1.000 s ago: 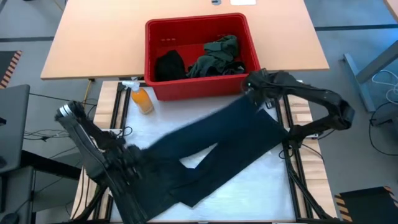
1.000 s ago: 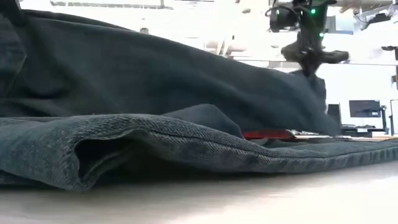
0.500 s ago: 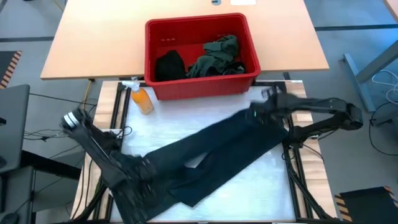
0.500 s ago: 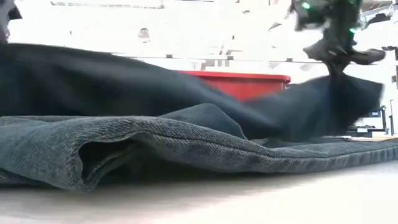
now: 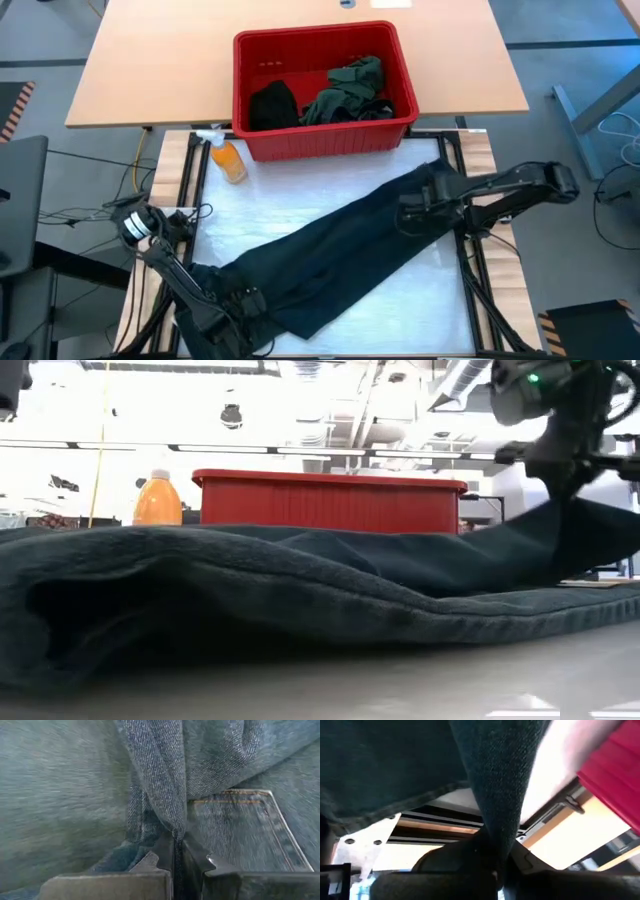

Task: Fold Laundry from Bin
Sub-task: Fold the dark blue pants

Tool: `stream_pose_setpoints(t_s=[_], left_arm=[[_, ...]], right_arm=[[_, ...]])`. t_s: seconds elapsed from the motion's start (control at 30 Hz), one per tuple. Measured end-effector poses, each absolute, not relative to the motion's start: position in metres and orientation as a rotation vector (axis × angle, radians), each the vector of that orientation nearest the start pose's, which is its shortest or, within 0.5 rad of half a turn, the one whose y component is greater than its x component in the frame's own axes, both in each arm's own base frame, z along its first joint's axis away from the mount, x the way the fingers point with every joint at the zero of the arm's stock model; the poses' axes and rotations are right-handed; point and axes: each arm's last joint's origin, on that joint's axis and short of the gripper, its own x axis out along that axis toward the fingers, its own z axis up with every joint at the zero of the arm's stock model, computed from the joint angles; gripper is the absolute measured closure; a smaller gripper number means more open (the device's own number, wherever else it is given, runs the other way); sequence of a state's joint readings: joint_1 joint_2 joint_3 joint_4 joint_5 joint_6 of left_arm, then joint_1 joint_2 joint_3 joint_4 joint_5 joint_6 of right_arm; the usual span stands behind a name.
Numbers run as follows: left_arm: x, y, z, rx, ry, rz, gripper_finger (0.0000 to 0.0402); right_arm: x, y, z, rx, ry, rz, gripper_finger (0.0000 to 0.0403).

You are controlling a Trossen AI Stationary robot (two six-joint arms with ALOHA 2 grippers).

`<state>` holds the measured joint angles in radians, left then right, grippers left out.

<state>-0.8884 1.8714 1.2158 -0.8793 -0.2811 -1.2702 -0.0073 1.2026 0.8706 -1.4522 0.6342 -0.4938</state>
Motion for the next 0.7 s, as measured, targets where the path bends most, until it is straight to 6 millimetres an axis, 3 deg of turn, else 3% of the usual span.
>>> stream_pose_setpoints(t_s=[0.2, 0.43, 0.57, 0.7], left_arm=[[0.201, -0.235, 0.192, -0.161, 1.274, 0.401, 0.0401], [0.174, -0.239, 0.217, -0.211, 1.250, 0.365, 0.0401], [0.159, -0.251, 0.218, -0.269, 1.239, 0.341, 0.0401], [0.156, -0.264, 0.204, -0.344, 1.261, 0.282, 0.0401]], right_arm=[[0.158, -0.033, 0.260, -0.791, 1.798, -0.100, 0.0385], [0.150, -0.029, 0.270, -0.742, 1.756, 0.010, 0.0385], [0.150, -0.019, 0.270, -0.656, 1.670, 0.229, 0.0385], [0.157, -0.007, 0.264, -0.629, 1.668, 0.381, 0.0385]])
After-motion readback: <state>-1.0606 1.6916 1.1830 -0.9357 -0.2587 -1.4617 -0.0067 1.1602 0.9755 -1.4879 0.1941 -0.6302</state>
